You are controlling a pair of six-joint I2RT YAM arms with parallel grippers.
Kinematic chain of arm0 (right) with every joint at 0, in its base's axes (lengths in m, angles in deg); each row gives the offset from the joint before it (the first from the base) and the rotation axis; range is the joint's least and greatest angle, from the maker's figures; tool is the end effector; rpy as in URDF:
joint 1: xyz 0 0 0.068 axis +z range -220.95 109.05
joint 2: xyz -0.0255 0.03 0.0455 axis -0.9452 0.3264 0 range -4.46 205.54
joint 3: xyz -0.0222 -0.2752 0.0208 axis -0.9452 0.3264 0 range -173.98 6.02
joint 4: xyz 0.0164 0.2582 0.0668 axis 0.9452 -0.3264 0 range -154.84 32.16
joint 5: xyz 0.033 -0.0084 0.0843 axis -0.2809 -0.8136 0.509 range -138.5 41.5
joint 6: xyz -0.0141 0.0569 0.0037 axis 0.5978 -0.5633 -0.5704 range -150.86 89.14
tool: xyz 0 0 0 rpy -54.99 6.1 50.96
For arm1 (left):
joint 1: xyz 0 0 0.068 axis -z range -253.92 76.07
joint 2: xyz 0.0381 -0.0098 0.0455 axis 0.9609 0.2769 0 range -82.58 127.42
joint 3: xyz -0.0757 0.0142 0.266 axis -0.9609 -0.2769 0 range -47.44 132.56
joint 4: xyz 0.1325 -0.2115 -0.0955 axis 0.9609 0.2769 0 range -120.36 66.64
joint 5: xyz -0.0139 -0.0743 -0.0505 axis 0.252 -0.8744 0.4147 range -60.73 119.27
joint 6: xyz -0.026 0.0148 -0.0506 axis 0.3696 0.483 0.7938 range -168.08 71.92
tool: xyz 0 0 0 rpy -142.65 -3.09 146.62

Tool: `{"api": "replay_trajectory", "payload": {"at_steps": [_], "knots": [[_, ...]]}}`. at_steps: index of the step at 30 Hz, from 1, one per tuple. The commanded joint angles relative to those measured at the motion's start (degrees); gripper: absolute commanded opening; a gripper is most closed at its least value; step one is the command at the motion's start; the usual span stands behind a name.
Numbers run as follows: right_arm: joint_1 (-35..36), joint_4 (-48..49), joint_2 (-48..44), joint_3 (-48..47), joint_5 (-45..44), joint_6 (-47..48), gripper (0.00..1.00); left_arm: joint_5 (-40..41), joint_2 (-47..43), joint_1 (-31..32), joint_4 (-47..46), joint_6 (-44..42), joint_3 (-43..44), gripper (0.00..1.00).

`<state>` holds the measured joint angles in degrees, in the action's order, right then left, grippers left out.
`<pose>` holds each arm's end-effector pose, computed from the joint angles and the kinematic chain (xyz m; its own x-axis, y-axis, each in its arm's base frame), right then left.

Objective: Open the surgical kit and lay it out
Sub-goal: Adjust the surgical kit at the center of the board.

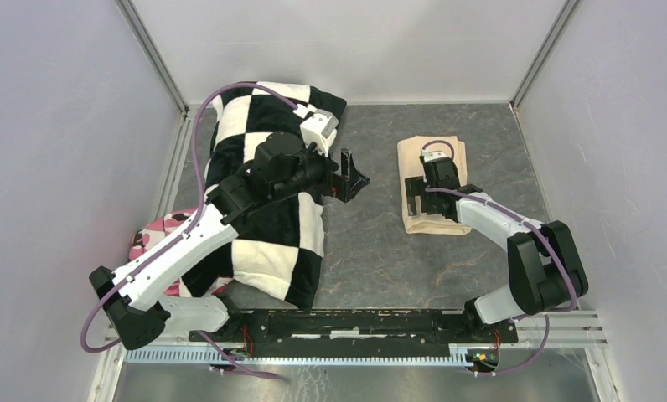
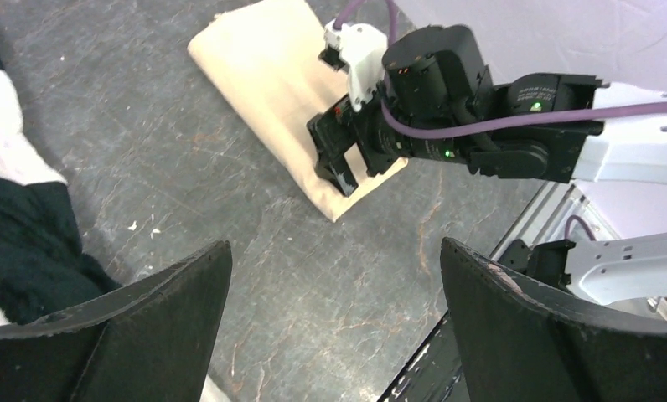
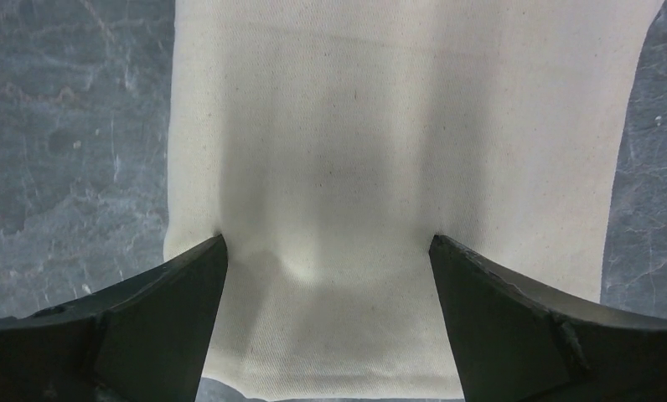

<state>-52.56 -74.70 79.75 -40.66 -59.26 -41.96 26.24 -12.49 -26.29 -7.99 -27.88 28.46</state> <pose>0.2835 0.0858 0.1807 -0.7969 -0.0656 -0.6006 -0.0543 0.9978 -0.0370 0.1897 -0.2116 0.4177 -0.4468 -0.0218 -0.8944 0.6582 0.6691 -0.3451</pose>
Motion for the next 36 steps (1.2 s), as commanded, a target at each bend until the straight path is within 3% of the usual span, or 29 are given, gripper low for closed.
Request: {"api": "replay_trajectory", "payload": {"at_steps": [1, 8, 15, 20, 26, 32, 36], "knots": [[-1.09, 6.38, 3.19, 0.18, -5.37, -3.53, 0.98, 2.84, -0.74, 0.09, 1.98, -3.98, 0.13, 1.00], [-4.48, 9.68, 6.61, -2.22, -3.50, -2.80, 0.98, 2.83, -0.91, 0.09, 2.15, -4.21, -0.56, 1.00], [-5.35, 7.65, 10.34, -5.09, -6.21, 6.88, 0.98, 2.85, -1.83, 0.09, 2.21, -4.21, -1.63, 1.00], [-5.57, 6.72, 7.81, -2.85, -10.73, 10.27, 0.98, 2.85, -1.50, 0.09, 2.21, -4.13, -1.68, 1.00], [-5.72, 7.27, 5.77, -2.45, -8.59, 10.60, 0.98, 1.62, -0.45, 0.09, 1.55, -4.05, -1.24, 1.00], [-7.13, 7.36, -4.45, -2.93, 1.86, 6.40, 0.98, 1.52, -0.77, 0.09, 1.69, -4.19, -1.10, 1.00], [-19.43, 11.46, -11.93, 1.18, 17.33, 0.04, 0.98, 1.55, -1.00, 0.09, 1.68, -4.13, -0.88, 1.00]]}}
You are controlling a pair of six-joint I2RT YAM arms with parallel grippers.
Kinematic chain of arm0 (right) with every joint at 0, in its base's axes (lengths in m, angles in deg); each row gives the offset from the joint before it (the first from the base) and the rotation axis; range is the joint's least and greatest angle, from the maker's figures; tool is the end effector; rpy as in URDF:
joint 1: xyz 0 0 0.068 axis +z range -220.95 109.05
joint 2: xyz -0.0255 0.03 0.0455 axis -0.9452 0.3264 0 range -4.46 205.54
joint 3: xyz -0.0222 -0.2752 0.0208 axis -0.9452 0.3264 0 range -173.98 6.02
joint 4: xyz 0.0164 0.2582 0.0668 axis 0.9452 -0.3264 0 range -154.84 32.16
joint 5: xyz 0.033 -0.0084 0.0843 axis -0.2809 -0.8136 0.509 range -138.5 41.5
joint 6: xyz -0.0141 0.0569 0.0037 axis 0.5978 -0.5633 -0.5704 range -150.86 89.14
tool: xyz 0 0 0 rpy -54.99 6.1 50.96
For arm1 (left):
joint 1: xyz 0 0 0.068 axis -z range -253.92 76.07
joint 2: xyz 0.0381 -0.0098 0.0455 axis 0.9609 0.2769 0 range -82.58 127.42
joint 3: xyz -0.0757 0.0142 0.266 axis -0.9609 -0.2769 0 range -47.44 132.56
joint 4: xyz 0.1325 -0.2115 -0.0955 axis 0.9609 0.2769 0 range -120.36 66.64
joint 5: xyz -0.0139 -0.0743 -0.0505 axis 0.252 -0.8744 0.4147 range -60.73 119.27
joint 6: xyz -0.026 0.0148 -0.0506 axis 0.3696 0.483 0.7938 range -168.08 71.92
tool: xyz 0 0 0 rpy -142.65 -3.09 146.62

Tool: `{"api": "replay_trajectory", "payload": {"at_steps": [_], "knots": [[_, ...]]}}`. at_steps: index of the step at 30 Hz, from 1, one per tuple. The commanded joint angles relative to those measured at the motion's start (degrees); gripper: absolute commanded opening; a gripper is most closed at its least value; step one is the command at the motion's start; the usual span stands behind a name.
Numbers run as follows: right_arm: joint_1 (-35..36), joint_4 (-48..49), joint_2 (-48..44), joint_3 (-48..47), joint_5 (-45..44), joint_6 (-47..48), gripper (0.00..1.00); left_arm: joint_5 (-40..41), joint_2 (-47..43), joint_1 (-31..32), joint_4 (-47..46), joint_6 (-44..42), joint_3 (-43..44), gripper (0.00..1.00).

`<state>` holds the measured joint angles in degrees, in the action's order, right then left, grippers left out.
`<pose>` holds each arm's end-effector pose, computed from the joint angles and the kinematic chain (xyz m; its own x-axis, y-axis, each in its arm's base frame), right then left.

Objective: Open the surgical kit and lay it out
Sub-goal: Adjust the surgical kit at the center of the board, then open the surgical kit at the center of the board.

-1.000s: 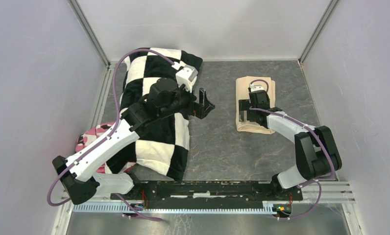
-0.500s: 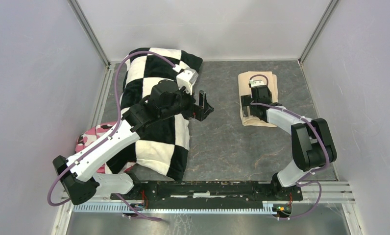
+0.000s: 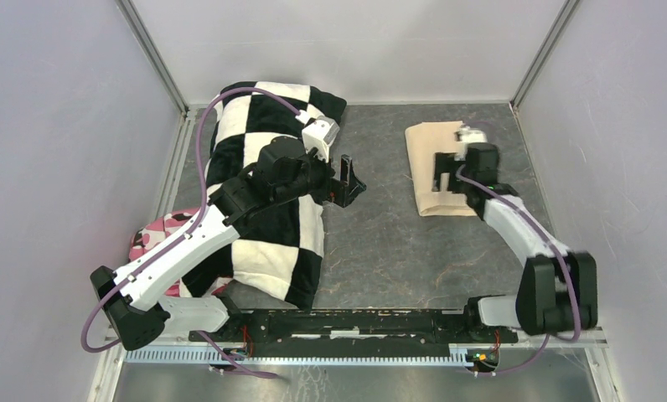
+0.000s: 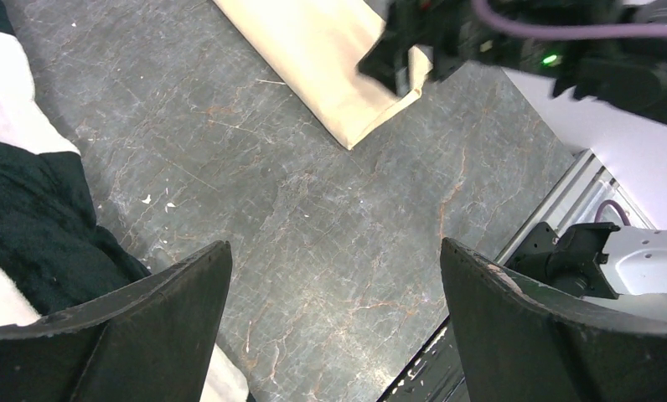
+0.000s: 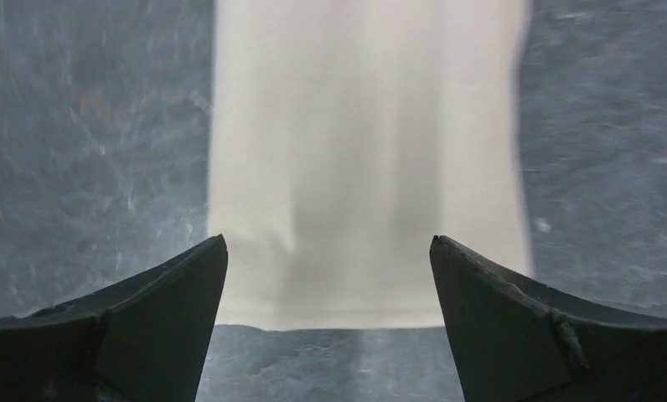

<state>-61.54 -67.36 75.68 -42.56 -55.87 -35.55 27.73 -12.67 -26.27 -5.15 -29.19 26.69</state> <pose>0.3039 0.0447 0.2210 -0.6516 -0.0258 -0.7582 -0.0134 0.9997 -0.0225 0.1895 -0.2099 0.4020 -0.4729 0.0385 -0.8803 0.6369 0.7053 -0.3113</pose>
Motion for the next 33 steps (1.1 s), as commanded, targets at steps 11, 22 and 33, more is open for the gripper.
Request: {"api": "replay_trajectory", "payload": {"at_steps": [11, 22, 33], "knots": [[-40.36, 29.64, -3.64, 20.88, 47.56, -32.15, 0.90, -0.73, -2.11, 0.07, -1.18, -2.20, -0.28, 1.00], [-41.56, 36.08, 3.78, 21.33, 45.54, -34.32, 0.78, -0.08, -3.15, 0.07, -1.19, -1.93, -1.44, 1.00], [-41.67, 33.70, 4.88, 19.26, 42.12, -32.10, 0.71, -0.83, -2.31, 0.07, -1.18, -1.72, -0.98, 1.00]]}}
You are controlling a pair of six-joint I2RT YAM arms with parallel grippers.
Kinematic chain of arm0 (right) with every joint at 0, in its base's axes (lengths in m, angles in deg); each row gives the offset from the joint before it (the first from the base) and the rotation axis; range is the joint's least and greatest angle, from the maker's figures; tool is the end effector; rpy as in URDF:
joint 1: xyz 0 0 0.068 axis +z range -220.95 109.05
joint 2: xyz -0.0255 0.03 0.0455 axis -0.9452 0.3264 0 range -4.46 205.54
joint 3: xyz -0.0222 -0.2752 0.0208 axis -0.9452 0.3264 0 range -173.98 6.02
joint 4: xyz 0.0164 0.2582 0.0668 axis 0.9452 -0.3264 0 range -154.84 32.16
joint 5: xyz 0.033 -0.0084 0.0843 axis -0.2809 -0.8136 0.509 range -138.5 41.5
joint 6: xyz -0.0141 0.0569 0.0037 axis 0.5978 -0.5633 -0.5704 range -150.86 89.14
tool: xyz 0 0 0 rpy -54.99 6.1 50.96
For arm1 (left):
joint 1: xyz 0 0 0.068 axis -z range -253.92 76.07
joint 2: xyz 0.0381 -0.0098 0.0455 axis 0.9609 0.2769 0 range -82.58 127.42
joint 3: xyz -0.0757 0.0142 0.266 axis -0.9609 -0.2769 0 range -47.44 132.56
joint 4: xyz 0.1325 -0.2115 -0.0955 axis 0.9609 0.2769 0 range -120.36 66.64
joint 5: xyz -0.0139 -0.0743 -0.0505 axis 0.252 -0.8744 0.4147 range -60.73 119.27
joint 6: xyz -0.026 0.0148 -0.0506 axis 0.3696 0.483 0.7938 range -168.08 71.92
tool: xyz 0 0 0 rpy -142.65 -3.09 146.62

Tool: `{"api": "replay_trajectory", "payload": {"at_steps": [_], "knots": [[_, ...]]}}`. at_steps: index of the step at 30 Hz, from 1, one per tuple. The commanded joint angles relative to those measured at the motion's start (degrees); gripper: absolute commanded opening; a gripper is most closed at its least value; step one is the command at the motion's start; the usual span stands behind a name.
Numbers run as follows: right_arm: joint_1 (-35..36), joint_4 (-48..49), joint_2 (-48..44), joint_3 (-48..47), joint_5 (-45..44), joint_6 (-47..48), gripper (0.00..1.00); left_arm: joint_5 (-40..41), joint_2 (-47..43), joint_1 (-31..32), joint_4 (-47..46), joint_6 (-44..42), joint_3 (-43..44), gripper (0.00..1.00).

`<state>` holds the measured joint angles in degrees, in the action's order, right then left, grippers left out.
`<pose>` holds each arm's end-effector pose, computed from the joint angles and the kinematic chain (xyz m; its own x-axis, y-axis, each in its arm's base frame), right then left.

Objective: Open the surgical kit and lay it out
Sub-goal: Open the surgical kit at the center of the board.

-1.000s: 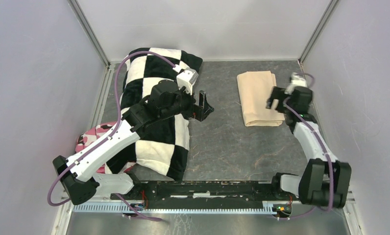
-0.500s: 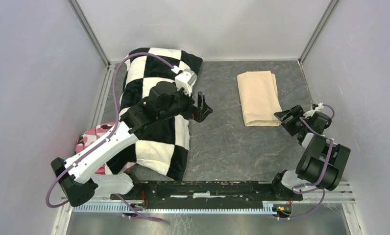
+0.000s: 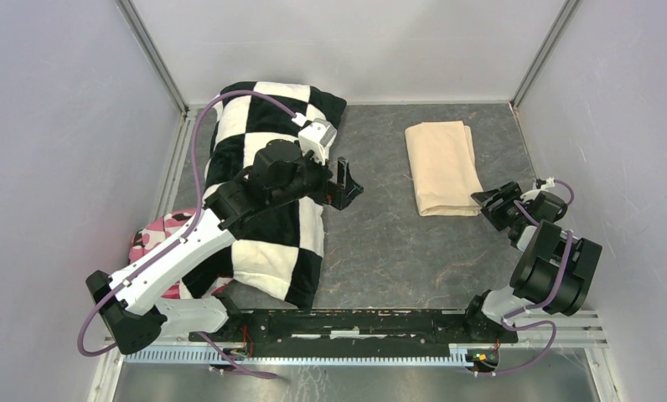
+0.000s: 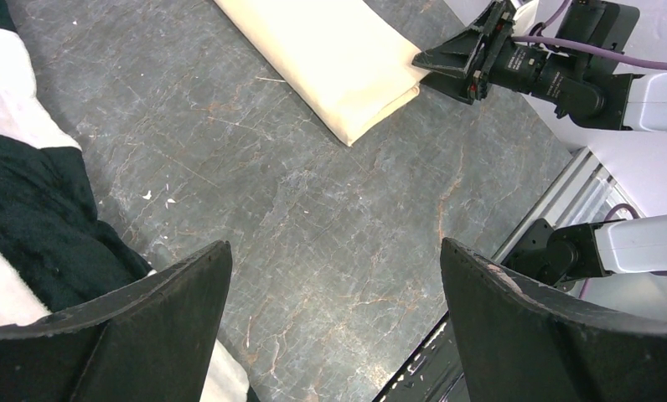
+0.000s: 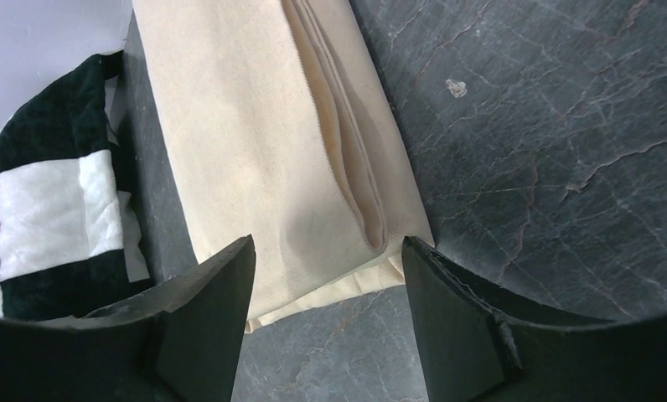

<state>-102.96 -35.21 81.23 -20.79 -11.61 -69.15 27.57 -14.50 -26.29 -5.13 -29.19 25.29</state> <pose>0.2409 -0.1205 0.1330 -0.3851 0.8252 -0.4131 0.3214 0.5395 0.7782 0.1839 -0.2037 0.4016 -0.4692 0.0343 -0.8824 0.6398 0.7020 -0.3129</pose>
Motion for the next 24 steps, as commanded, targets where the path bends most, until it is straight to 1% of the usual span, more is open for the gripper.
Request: {"api": "replay_trajectory", "payload": {"at_steps": [1, 4, 8, 12, 14, 19, 24], "knots": [[-0.25, 0.35, -1.18, -2.90, -2.99, 2.65, 0.71, -0.70, -0.61, 0.09, -1.21, -1.64, 0.33, 1.00], [-0.27, -1.71, -2.67, -3.43, -4.19, 3.91, 0.70, -0.68, -0.60, 0.09, -1.18, -1.50, 0.14, 1.00], [-0.29, -2.48, -1.69, -4.16, -4.53, 4.04, 0.73, -1.31, -0.19, 0.09, -1.46, -1.22, 0.18, 1.00], [-0.42, -1.43, -1.10, -4.09, -4.33, 3.47, 0.74, -0.79, -0.43, 0.09, -1.32, -1.44, 0.45, 1.00], [-0.42, 0.19, -0.01, -3.96, -3.26, 2.70, 0.71, -0.30, -0.96, 0.09, -1.31, -1.64, 0.34, 1.00], [-0.42, 3.83, 2.19, -3.60, -1.68, 0.80, 0.58, -0.92, -0.43, 0.09, -1.28, -1.43, 0.53, 1.00], [-0.40, 6.45, 3.51, -3.43, -0.52, -1.01, 0.55, -1.47, -0.05, 0.09, -1.32, -0.97, 0.33, 1.00]]}}
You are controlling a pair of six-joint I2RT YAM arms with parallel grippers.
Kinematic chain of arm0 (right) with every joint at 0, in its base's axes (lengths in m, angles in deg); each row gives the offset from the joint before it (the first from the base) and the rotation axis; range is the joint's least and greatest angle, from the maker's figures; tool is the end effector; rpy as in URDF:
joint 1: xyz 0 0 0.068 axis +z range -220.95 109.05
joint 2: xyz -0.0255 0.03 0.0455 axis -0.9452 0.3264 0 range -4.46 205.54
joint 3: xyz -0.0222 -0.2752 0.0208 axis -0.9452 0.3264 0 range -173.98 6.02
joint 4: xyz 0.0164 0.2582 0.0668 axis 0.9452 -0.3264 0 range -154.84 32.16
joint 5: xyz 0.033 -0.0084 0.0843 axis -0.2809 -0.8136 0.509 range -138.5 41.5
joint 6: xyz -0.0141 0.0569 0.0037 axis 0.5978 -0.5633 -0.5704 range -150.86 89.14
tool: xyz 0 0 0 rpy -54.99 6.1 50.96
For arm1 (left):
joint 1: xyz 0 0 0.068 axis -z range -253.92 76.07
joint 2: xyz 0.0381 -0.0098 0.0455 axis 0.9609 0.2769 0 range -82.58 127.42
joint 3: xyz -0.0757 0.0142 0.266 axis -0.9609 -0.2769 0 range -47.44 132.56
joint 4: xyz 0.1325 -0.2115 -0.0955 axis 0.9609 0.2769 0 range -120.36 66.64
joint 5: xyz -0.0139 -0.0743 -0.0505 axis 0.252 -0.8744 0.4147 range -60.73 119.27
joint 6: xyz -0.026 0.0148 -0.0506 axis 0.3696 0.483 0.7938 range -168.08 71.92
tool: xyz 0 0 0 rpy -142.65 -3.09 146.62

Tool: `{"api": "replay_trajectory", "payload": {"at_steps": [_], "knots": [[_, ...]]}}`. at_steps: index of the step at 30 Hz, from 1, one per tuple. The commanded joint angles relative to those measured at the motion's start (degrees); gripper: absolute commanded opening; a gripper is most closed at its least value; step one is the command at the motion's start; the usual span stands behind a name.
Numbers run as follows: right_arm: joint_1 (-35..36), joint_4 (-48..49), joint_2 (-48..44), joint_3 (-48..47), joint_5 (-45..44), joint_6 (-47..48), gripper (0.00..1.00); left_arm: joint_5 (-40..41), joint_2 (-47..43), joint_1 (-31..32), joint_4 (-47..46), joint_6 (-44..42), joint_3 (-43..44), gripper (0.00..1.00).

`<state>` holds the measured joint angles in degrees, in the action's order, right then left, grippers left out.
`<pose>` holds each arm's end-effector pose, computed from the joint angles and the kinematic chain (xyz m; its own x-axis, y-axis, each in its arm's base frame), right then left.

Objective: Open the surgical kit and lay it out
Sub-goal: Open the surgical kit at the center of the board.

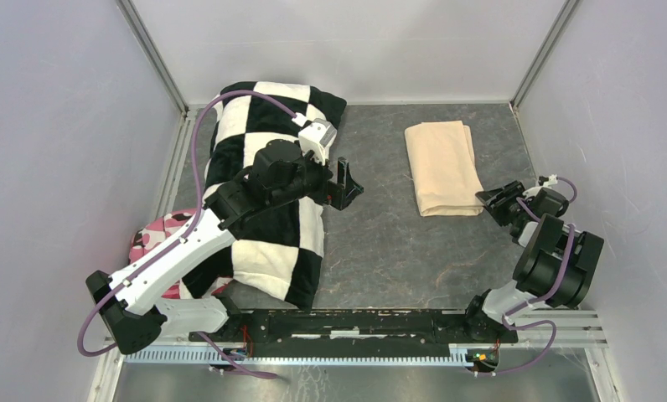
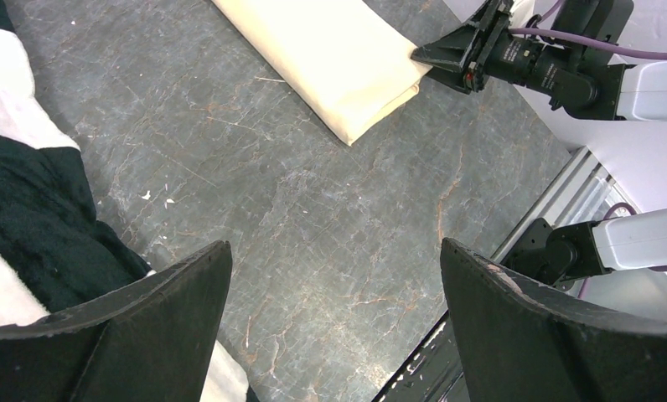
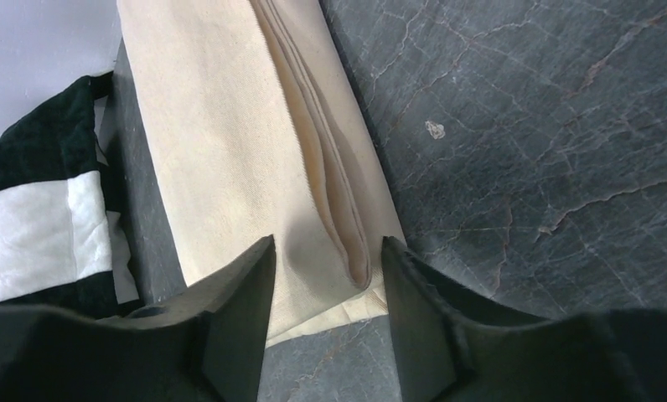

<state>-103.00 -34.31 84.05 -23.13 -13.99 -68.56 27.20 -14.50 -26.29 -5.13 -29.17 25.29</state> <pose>0.2510 -0.1288 0.1322 -0.3632 0.8220 -0.4387 0.3415 0.5555 0.7581 0.1837 -0.2039 0.4016 -0.4707 0.0355 -0.8816 0.6433 0.6976 -0.3154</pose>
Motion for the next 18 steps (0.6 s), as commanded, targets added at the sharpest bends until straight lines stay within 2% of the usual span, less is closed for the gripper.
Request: {"api": "replay_trajectory", "payload": {"at_steps": [1, 4, 8, 12, 18], "knots": [[-0.37, 6.16, 0.75, -1.01, 2.04, -1.73, 0.50, -1.15, -0.09, 0.09, -1.29, -0.99, 0.36, 1.00], [-0.28, 7.22, -0.02, -1.07, 2.11, -1.89, 0.33, -1.10, -0.30, 0.09, -1.27, -0.89, 0.22, 1.00], [1.25, 5.31, -2.56, -2.31, 0.88, 1.67, 0.02, -0.87, -0.24, 0.09, -1.41, -0.81, 0.05, 1.00], [7.57, -6.08, -7.71, -7.68, -7.68, 14.74, 0.00, -1.21, 0.03, 0.07, -1.82, -0.40, -0.04, 1.00], [25.75, -18.82, -11.70, -16.11, -26.81, 33.21, 0.00, 0.10, -0.86, 0.09, -3.27, 0.51, -0.37, 1.00]]}}
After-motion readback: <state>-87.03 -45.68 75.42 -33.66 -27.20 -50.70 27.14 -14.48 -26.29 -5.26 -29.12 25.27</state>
